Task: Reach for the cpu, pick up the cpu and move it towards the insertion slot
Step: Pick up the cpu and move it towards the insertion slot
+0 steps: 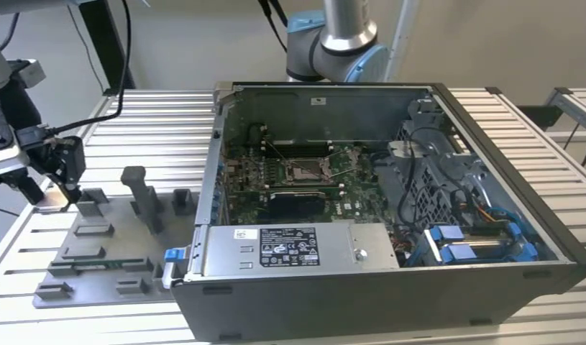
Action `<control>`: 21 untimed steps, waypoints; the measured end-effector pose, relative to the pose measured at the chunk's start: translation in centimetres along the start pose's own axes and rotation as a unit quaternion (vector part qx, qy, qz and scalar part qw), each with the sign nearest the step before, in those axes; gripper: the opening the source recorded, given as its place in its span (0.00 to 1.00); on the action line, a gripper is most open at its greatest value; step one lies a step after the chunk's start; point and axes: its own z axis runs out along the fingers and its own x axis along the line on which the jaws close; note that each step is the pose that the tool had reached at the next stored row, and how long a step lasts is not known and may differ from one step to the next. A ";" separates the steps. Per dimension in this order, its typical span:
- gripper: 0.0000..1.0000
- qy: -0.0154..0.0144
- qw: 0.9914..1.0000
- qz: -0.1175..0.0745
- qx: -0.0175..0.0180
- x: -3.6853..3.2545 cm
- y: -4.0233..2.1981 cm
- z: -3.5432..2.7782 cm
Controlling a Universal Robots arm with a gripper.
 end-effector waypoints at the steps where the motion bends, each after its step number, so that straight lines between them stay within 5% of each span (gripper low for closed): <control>1: 0.00 0.000 1.000 0.000 0.000 0.00 -0.01 -0.20; 21: 0.00 0.000 1.000 0.000 0.000 -0.10 -0.11 -3.76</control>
